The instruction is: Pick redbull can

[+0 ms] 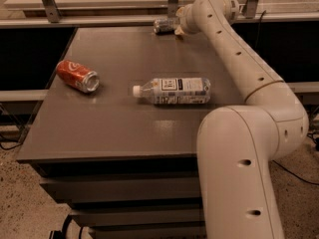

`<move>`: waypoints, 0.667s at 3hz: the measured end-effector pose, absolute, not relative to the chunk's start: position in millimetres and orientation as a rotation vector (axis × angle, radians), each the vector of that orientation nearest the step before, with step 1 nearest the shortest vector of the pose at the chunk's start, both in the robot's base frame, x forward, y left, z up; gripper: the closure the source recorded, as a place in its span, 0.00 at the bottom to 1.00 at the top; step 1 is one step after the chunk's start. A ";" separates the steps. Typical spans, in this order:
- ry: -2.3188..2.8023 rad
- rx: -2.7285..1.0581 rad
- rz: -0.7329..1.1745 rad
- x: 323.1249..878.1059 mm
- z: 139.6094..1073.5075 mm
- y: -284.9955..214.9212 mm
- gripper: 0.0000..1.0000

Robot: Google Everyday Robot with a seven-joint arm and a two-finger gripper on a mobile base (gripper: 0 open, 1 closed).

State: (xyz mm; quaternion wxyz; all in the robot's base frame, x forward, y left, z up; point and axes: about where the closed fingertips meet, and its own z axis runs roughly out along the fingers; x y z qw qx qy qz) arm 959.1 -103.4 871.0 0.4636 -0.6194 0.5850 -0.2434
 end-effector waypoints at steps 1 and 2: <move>1.430 -1.548 -0.612 962.7 864.7 -104.4 0.80; 1.424 -1.567 -0.624 965.3 861.3 -106.0 0.99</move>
Offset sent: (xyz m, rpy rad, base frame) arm 0.0155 -0.0114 -0.0037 -0.0693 -0.0035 0.0147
